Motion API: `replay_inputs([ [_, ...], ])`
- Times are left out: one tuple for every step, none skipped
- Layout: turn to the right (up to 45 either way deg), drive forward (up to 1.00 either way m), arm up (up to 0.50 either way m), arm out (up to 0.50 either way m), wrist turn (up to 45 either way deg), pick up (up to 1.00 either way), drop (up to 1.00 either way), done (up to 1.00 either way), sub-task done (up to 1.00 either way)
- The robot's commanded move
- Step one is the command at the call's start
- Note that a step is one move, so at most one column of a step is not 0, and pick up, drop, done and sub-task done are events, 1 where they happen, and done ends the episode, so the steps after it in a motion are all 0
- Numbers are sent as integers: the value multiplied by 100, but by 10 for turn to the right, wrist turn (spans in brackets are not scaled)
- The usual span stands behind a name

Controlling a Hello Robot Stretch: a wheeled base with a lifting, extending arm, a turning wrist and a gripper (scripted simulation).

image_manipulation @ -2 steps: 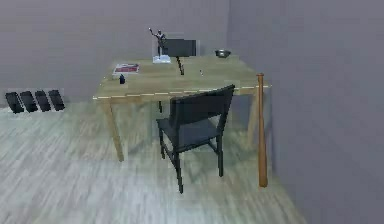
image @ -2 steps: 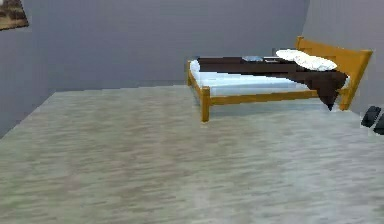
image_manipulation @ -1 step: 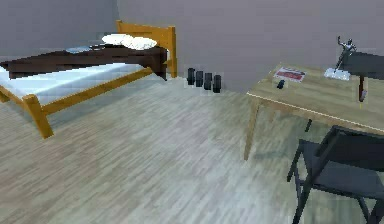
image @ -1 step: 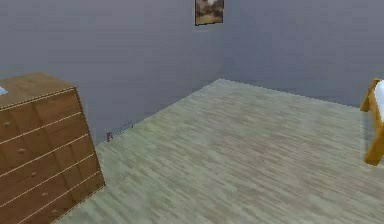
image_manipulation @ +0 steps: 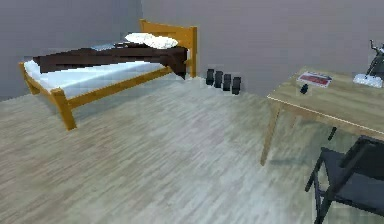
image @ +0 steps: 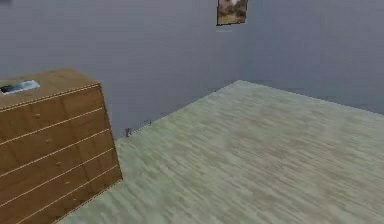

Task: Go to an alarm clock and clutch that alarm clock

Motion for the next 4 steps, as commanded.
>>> replay_inputs([
  [0, 35, 0, 0, 0, 0, 0, 0, 0],
  [-450, 0, 0, 0, 0, 0, 0, 0, 0],
  [0, 60, 0, 0, 0, 0, 0, 0, 0],
  [-450, 0, 0, 0, 0, 0, 0, 0, 0],
])
